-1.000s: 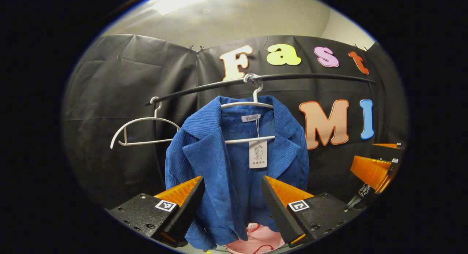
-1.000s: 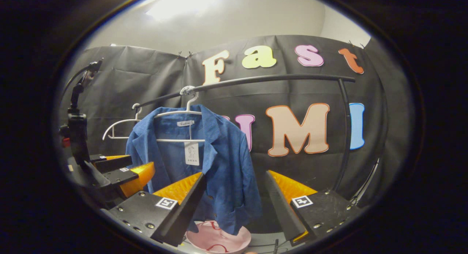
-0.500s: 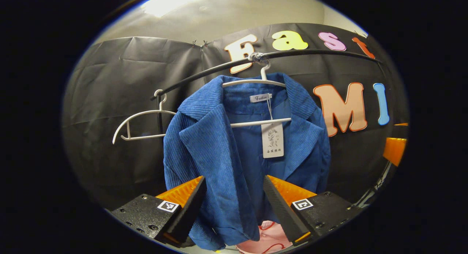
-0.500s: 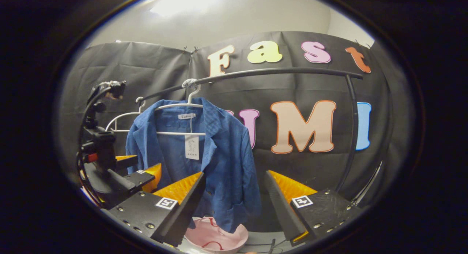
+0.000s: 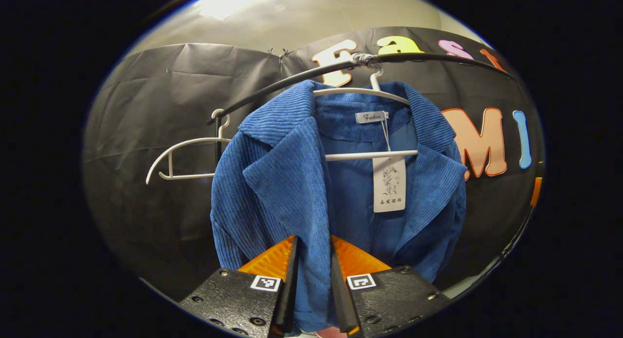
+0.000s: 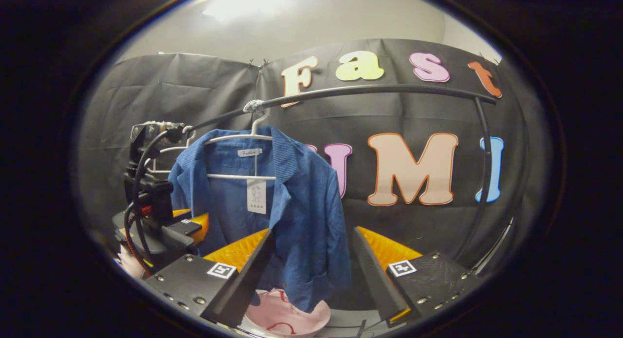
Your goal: Grasp the clothes on the hanger with both hands and then place them into the laundry hamper below.
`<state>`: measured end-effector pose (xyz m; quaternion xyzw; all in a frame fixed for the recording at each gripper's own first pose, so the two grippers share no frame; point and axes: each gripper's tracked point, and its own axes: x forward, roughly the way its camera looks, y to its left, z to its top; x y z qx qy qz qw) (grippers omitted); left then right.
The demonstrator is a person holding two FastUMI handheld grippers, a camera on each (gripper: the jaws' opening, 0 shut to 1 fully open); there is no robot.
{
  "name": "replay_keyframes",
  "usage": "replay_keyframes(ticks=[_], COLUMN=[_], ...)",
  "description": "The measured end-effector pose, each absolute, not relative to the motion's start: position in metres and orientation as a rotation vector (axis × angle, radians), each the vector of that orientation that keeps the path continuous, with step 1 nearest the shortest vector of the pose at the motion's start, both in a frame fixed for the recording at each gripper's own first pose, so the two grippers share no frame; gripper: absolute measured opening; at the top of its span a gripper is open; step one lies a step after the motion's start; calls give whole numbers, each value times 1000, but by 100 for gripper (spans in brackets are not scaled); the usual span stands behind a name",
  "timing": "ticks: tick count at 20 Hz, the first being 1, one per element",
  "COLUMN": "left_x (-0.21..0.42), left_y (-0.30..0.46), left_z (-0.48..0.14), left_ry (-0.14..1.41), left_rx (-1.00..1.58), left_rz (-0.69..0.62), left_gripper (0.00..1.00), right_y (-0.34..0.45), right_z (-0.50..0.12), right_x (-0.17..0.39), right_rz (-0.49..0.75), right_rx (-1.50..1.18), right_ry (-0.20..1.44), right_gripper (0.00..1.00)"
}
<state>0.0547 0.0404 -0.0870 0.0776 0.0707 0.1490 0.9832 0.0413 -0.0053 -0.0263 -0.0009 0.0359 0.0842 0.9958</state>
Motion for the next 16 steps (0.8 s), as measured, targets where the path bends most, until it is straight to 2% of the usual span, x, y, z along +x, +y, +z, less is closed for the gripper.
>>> replay_keyframes(ticks=[1,2,3,6,11,16], left_x=[56,55,55,51,39,25], left_y=[42,44,46,47,40,50], left_z=[-87,-86,-86,-84,-68,-45], left_ry=[145,146,149,166,169,161], left_rx=[152,147,142,143,155,111], left_rz=[297,293,288,262,205,204], left_gripper=[30,30,13,0,0,0], right_y=[0,5,11,32,52,66], right_z=[-27,-29,-29,-36,-51,-76], right_x=[46,51,56,72,110,142], right_rz=[180,191,204,240,238,220], right_rx=[1,3,8,19,52,68], right_ry=[74,76,77,79,102,153], right_gripper=[98,98,98,97,99,99])
